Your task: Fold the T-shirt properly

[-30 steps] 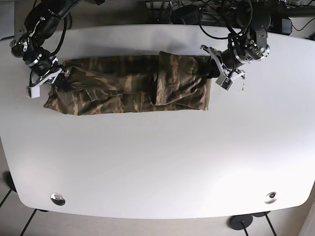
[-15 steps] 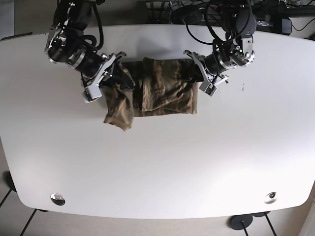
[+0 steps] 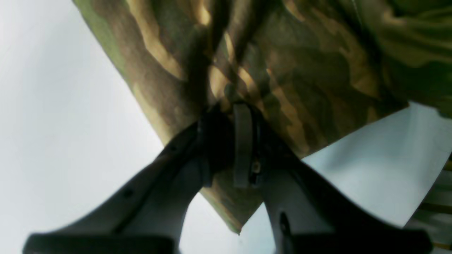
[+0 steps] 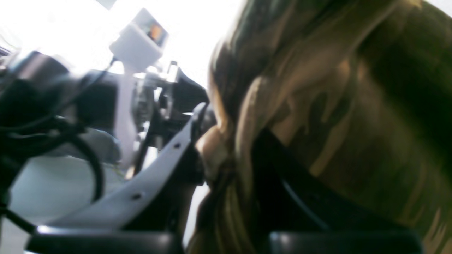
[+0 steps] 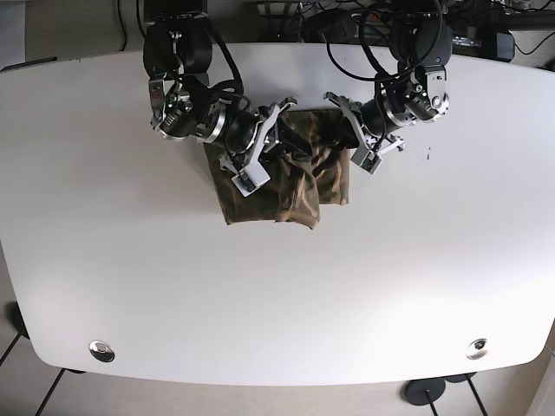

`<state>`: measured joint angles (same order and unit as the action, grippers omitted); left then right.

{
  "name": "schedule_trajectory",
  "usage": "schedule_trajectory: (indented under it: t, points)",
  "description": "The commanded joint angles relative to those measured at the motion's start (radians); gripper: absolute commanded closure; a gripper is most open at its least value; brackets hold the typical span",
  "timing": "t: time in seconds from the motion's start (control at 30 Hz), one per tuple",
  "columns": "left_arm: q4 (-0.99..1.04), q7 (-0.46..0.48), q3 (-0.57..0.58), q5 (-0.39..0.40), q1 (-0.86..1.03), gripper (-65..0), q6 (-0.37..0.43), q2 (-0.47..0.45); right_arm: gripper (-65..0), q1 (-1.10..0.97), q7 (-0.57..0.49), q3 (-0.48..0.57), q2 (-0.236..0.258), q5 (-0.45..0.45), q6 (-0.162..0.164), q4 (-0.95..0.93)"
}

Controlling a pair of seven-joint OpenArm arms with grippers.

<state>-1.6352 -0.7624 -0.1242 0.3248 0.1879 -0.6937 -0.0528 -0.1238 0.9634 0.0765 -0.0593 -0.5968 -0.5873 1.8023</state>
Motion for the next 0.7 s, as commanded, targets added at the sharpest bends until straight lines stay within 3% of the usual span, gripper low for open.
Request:
schedule_trajectory:
  t: [0.03,0.13,0.2,0.27,0.37,0.43,0.57,0.7]
  points:
    - [-0.012,0.014,0.001,0.012,-0.008,-7.2,-0.004,0.0,-1.9,0.028,-0.047,-0.001,-0.027,-0.008,-0.007,-0.014]
    - [-0.012,0.014,-0.001,0.013,-0.008,-7.2,-0.004,0.0,-2.1,0.065,-0.047,0.004,-0.034,0.001,-0.007,-0.066]
    - [-0.013,0.014,-0.001,0.015,-0.008,-7.2,-0.004,0.001,-7.8,0.068,-0.047,0.006,-0.034,0.002,-0.007,-0.089]
    - [-0.013,0.014,-0.002,0.017,-0.011,-7.2,-0.004,0.001,-19.8,0.068,-0.047,0.007,-0.034,0.002,-0.007,-0.091]
    - [-0.018,0.014,-0.004,0.018,-0.012,-7.2,-0.004,0.0,-43.1,0.068,-0.047,0.061,-0.024,0.002,-0.007,-0.088]
    - [-0.02,0.014,-0.004,0.02,-0.014,-7.2,-0.004,0.001,-52.8,0.066,-0.047,0.067,-0.024,0.002,-0.007,-0.055]
    - [-0.135,0.014,-0.019,0.02,-0.012,-7.4,-0.004,0.0,-53.7,0.048,-0.045,0.069,-0.026,-0.001,-0.007,0.026]
    - [-0.307,0.013,-0.239,0.02,0.028,-7.4,-0.004,-0.005,-53.7,0.036,-0.045,0.067,-0.004,-0.002,-0.007,0.073]
